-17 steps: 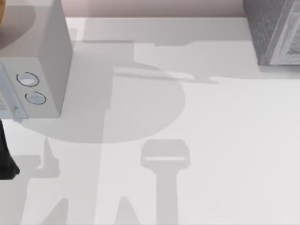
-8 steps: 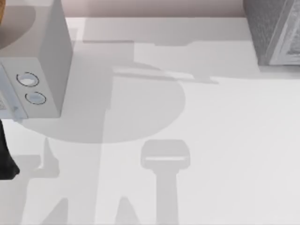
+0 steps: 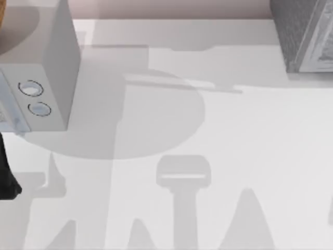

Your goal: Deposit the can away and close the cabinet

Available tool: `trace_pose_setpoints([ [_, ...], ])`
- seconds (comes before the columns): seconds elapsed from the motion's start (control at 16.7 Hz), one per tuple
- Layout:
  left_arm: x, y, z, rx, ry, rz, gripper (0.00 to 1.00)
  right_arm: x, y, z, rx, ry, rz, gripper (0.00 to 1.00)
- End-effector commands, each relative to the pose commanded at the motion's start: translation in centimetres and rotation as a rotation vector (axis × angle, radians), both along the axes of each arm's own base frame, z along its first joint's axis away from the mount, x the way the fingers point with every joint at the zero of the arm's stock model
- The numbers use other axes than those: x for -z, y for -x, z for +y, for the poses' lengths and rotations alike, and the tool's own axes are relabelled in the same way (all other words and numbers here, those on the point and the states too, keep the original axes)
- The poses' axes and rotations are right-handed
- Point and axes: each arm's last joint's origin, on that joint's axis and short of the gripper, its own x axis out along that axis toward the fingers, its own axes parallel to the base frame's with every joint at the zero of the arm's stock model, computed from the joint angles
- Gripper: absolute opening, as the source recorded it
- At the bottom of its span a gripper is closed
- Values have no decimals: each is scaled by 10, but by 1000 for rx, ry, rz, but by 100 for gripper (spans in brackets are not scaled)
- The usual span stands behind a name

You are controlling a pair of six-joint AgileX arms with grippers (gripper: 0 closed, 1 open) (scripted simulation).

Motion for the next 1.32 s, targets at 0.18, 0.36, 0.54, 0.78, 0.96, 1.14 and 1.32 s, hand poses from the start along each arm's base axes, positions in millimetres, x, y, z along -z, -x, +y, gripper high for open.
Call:
trace_pose_setpoints([
  [0.18,0,0,0,0,0,0,100,-50,15,25,22,1,-3,100],
  [0.36,0,0,0,0,0,0,100,-79,28,46,38,12,-11,100],
  [0.54,0,0,0,0,0,0,100,-85,31,51,41,16,-14,100],
  [0.78,0,0,0,0,0,0,100,-85,29,51,35,17,-15,100],
  [0.96,0,0,0,0,0,0,100,-83,15,57,34,2,-8,100],
  [1.14,0,0,0,0,0,0,100,-78,-15,73,47,-30,15,100],
  [1.32,0,0,0,0,0,0,100,-71,-56,111,59,-51,52,100],
])
